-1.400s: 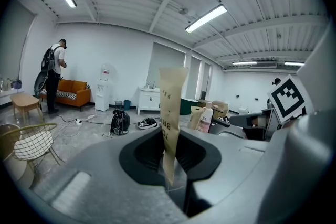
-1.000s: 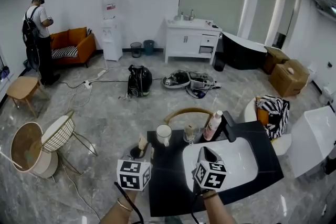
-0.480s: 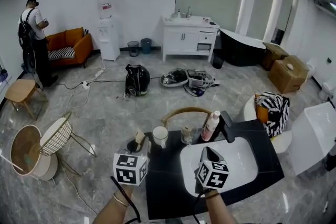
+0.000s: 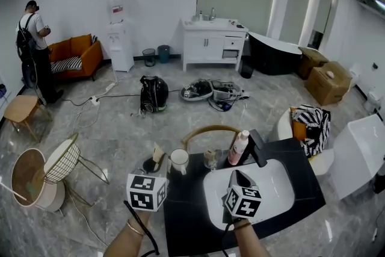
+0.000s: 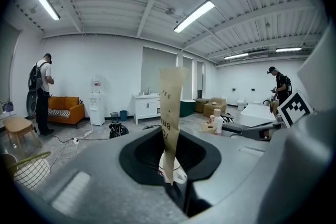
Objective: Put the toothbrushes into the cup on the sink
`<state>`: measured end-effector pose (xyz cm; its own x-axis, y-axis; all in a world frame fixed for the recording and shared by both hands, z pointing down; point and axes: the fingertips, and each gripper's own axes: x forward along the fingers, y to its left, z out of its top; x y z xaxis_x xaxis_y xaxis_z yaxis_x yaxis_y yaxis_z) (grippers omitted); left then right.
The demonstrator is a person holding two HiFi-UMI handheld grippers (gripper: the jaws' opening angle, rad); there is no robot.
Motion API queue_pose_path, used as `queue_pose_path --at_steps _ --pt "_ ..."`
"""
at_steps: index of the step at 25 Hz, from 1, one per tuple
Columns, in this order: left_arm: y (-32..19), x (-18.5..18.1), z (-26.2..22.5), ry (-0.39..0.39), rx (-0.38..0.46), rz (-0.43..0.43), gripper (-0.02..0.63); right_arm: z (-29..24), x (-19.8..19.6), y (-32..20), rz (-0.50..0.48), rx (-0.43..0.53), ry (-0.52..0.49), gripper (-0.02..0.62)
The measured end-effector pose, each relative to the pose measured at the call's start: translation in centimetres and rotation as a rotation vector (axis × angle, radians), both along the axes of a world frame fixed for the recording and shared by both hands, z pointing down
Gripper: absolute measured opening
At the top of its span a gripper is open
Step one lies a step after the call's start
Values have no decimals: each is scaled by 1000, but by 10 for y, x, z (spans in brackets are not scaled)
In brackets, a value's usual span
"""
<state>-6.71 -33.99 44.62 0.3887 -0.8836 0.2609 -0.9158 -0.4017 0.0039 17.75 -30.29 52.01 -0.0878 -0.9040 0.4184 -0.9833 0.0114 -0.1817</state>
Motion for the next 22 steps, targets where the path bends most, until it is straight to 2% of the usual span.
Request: queue_pose_path --at_steps 12,22 --pt "-27 21 -6 -2 23 30 40 8 17 -8 38 -12 -15 4" --pt "-46 40 4 -4 10 50 40 22 39 -5 73 -46 -26 5"
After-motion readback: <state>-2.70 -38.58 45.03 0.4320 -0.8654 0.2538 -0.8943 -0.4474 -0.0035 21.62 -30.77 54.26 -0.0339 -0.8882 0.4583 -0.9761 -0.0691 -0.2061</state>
